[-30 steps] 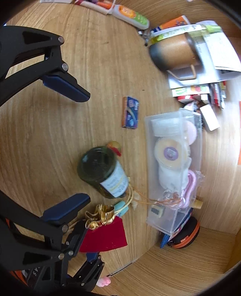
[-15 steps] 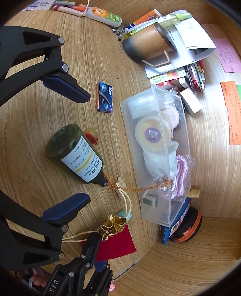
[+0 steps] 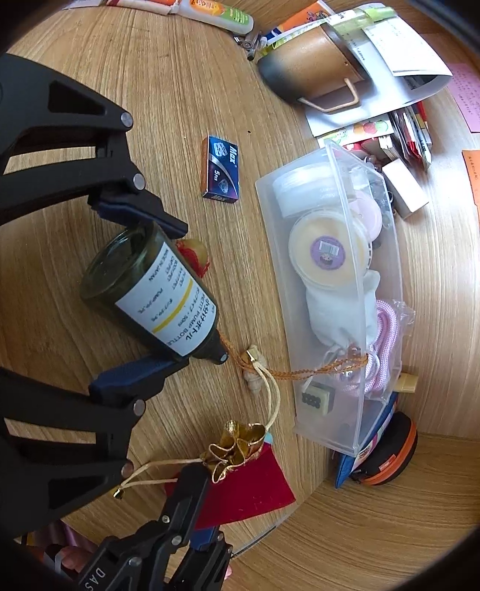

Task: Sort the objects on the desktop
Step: 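Grasp the green glass bottle with the left gripper while the right holds the pouch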

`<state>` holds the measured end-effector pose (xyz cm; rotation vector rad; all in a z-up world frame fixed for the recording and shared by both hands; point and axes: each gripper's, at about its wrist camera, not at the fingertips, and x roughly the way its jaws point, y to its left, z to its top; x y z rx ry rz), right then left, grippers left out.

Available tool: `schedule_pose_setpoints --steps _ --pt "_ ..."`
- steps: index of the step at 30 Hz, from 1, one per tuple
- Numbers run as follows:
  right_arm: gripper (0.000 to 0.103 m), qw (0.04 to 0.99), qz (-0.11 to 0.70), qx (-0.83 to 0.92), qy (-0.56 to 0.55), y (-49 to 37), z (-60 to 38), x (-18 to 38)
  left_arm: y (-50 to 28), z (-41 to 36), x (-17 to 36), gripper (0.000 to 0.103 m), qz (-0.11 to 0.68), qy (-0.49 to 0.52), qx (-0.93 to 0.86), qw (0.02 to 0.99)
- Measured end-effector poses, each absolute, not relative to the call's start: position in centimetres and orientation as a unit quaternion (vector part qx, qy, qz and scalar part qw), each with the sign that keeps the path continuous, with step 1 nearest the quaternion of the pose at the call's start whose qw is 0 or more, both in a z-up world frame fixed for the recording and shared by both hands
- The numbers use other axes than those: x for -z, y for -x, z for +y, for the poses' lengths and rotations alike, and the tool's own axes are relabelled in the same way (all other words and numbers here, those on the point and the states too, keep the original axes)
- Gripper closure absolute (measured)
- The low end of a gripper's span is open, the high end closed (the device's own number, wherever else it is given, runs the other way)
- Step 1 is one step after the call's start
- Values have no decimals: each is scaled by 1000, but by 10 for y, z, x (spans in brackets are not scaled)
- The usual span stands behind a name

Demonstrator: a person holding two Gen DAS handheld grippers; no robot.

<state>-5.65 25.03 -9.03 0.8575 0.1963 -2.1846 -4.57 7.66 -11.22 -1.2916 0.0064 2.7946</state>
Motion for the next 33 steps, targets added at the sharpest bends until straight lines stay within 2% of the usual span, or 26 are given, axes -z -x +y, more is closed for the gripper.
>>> schedule_pose_setpoints --steps 14,33 --pt "84 394 63 854 -335 58 245 86 34 71 89 41 -1 383 -923 33" --pt "84 402 77 869 -277 70 219 32 40 43 59 41 -25 352 -936 24"
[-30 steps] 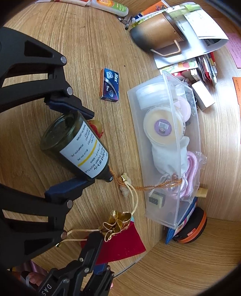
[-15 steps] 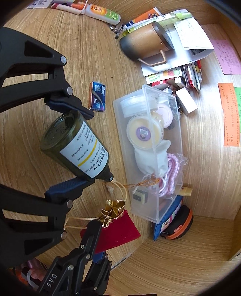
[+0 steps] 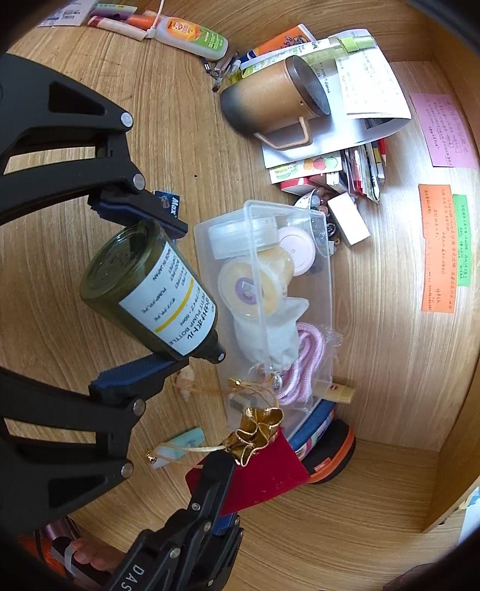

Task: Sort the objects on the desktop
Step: 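Grasp the green glass bottle with the left gripper while the right holds the pouch, then lift the green bottle and red pouch and carry them over the clear box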

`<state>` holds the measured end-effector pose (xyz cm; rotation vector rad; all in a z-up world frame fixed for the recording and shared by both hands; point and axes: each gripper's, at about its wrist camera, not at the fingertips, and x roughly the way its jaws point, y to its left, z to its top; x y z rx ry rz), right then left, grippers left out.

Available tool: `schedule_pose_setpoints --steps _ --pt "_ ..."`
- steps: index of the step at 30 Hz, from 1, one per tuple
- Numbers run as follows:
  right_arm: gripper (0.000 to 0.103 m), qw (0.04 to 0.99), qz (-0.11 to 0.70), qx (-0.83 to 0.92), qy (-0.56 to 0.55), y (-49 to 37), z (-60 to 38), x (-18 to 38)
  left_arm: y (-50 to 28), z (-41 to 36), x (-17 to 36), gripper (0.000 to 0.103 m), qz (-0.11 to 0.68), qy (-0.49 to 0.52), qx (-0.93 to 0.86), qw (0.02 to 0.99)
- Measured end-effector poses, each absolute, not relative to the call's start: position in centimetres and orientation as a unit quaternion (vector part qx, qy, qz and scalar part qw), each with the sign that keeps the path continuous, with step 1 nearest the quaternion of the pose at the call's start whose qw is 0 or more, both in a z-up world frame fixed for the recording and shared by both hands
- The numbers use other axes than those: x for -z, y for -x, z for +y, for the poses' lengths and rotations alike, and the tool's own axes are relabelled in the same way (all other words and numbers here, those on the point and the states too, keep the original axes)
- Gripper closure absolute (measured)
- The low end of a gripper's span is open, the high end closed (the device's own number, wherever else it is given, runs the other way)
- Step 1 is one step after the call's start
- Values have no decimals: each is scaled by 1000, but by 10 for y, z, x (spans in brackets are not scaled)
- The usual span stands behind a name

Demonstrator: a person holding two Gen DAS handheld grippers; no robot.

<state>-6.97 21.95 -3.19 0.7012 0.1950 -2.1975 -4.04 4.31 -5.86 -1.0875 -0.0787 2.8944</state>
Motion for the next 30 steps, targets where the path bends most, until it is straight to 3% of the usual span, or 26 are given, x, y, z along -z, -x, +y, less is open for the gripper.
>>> schedule_pose_setpoints --steps 30 --pt "84 405 60 877 -251 113 178 -6 79 11 8 41 -21 319 -947 26"
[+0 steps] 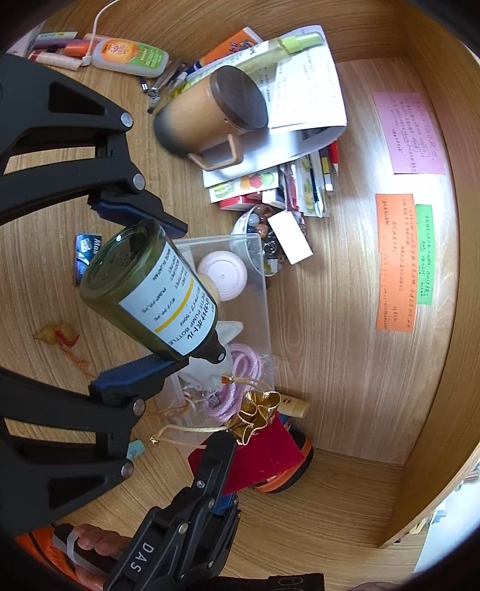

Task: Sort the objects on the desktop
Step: 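Lift the green bottle and red pouch and carry them over the clear box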

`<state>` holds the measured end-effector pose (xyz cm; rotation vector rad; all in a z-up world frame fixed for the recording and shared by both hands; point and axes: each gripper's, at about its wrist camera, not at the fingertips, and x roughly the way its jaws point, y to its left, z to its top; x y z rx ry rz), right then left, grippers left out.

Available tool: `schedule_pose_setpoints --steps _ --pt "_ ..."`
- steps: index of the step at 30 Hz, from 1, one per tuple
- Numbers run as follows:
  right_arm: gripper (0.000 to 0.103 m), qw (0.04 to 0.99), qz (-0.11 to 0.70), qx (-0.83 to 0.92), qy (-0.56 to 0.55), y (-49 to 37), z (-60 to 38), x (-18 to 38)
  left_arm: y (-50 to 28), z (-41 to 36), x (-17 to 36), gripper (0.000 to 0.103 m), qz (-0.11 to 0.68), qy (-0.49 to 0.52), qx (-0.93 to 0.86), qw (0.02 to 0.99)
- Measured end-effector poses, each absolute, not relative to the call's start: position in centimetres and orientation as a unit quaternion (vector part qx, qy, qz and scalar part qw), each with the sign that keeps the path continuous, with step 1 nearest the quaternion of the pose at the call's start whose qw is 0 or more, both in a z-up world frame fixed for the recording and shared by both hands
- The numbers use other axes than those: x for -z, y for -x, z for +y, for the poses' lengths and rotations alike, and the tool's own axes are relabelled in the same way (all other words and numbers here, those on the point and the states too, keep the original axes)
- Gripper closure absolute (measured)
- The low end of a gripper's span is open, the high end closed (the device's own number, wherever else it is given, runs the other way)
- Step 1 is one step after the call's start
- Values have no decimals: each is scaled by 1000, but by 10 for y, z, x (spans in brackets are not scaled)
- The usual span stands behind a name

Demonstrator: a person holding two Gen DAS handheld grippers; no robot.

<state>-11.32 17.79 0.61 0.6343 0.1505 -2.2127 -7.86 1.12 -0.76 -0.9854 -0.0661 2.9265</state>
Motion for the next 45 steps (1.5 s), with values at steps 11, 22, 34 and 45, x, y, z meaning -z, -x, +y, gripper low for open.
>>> schedule_pose_setpoints --steps 11,22,34,45 --pt "84 397 69 880 -251 138 180 -12 105 25 -4 41 1 311 -950 33" --pt "84 391 69 882 -254 166 171 -10 139 25 -1 41 -4 323 -946 37" --pt "83 385 72 875 -283 196 158 11 175 27 17 41 -1 346 -937 46" --pt "83 377 72 871 -307 210 155 26 200 28 33 41 -4 362 -931 51"
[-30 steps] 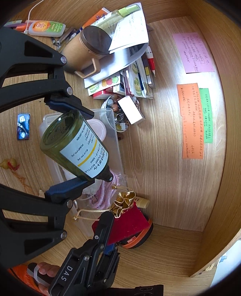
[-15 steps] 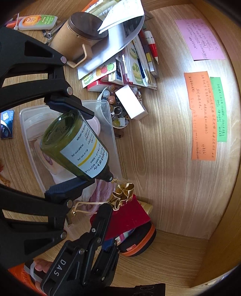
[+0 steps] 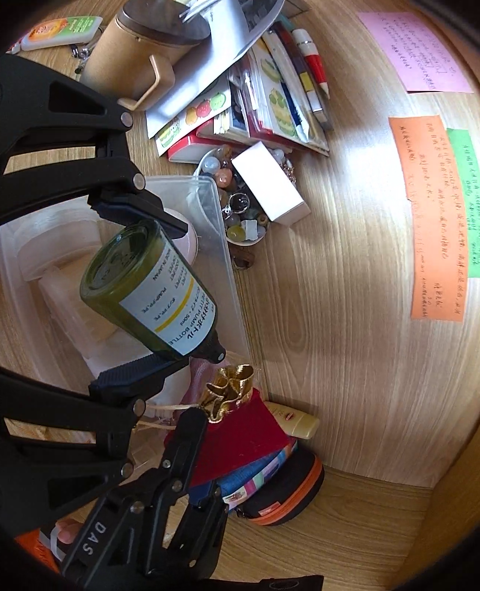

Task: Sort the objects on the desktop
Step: 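Lift the green bottle and red pouch and carry them over the clear box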

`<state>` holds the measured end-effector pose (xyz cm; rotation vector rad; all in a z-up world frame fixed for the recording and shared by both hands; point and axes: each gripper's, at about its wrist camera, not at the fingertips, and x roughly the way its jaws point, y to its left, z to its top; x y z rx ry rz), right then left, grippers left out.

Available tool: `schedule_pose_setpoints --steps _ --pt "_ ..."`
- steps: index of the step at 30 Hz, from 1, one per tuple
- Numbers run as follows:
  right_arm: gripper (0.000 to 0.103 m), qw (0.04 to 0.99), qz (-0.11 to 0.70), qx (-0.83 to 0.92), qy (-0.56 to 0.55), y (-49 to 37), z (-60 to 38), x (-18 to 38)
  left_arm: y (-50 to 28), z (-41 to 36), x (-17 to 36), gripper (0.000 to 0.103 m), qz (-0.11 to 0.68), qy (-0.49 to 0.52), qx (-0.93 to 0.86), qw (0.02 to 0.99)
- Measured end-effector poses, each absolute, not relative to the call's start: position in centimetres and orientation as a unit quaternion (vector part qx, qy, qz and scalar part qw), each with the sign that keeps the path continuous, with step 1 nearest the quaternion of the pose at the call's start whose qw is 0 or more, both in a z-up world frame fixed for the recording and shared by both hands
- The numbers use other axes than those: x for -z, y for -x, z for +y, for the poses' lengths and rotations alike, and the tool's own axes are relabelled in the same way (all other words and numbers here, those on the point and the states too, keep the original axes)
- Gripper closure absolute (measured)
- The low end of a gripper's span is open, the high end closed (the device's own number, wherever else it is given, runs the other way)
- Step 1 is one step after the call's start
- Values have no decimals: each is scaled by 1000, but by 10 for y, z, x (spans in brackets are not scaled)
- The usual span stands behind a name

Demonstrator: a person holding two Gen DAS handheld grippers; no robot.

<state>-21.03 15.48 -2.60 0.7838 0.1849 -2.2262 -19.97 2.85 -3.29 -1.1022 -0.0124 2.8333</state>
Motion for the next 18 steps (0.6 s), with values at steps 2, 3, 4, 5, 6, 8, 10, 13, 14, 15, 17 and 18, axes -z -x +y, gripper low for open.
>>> schedule_pose_setpoints --steps 2,3,4,5,6,8,10,13,14,15,17,18 --pt "83 375 74 870 -312 213 153 29 203 28 36 41 -7 365 -930 51" --pt "83 375 74 869 -314 215 153 30 204 28 38 41 -7 367 -929 51" --pt "83 374 74 869 -317 216 153 32 205 28 41 41 -5 369 -928 51" --pt "83 372 74 868 -320 218 152 34 206 28 42 41 -4 370 -928 50" --pt "82 372 74 867 -322 219 152 35 207 28 44 41 -3 371 -927 49" --pt "82 372 74 865 -328 221 151 38 209 29 47 41 -2 373 -926 53" --pt "82 369 78 865 -330 221 150 41 210 30 48 41 1 373 -926 53" --pt "82 368 80 864 -333 223 148 43 211 31 50 41 9 373 -927 48" --pt "82 367 81 864 -334 223 148 43 211 31 50 41 9 374 -926 50" --pt "82 367 81 865 -334 224 148 43 212 32 51 41 9 375 -926 50" --pt "82 365 83 865 -335 224 148 44 212 32 51 41 11 376 -925 49" --pt "82 365 84 865 -335 224 148 44 212 33 51 41 11 377 -925 49"
